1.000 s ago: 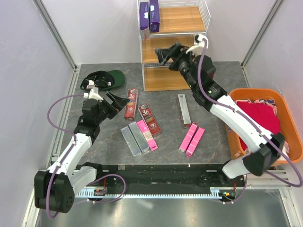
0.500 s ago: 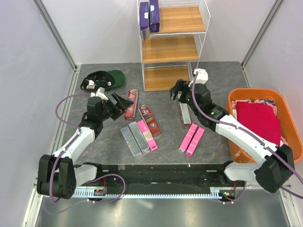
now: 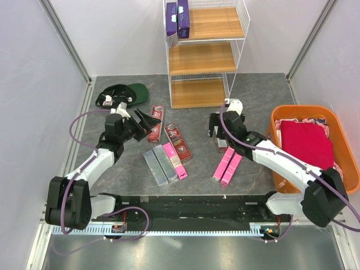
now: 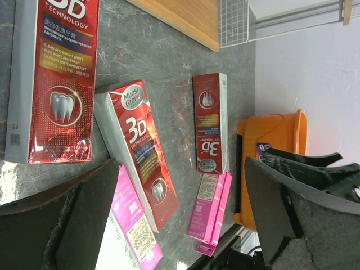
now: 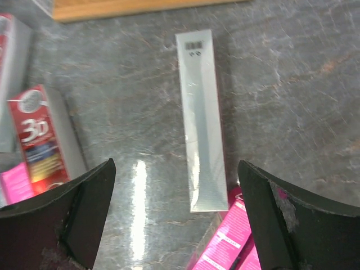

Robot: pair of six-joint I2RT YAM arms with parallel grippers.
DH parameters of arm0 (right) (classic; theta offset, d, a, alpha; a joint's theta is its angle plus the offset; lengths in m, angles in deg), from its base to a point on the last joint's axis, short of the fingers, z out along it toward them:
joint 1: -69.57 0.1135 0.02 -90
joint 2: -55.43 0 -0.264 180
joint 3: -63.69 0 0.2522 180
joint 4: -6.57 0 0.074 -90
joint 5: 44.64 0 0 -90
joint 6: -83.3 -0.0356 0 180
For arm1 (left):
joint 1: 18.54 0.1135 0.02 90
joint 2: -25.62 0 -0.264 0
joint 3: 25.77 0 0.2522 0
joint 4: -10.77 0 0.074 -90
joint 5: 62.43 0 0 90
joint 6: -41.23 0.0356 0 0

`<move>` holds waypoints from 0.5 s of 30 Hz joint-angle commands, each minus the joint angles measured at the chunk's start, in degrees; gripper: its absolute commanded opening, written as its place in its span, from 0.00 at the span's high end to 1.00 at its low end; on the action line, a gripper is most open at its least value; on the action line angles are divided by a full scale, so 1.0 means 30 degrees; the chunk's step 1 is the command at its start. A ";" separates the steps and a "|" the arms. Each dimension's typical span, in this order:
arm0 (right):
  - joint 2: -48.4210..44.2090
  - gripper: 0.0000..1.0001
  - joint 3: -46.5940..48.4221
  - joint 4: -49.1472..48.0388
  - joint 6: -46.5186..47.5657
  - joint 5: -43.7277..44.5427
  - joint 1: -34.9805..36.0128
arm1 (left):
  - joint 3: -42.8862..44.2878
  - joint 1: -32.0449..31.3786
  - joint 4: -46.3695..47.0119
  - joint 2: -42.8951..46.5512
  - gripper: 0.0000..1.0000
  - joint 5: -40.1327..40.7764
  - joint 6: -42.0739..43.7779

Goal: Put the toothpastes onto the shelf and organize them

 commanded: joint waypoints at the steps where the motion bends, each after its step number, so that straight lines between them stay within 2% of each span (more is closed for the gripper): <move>1: 0.1344 0.03 0.1233 0.0861 -0.0169 0.1231 0.0016 | 0.0679 0.0003 0.0965 -0.0017 0.00 -0.0574 -0.0397; 7: 0.3337 0.09 0.1616 0.0921 -0.0169 0.1815 0.0016 | 0.0708 0.0003 0.0965 -0.0134 0.00 -0.0633 -0.0339; 8: 0.3542 0.12 0.1616 0.0950 -0.0227 0.1904 -0.0013 | 0.0737 0.0003 0.0965 -0.0134 0.00 -0.0604 -0.0339; 10: 0.4186 0.26 0.1587 0.0979 -0.0344 0.2283 -0.0071 | 0.0737 0.0003 0.0965 -0.0193 0.01 -0.0604 -0.0339; 15: 0.5065 0.26 0.1353 0.0921 -0.0403 0.2082 -0.0481 | 0.0795 0.0003 0.0818 -0.0251 0.01 -0.0486 -0.0221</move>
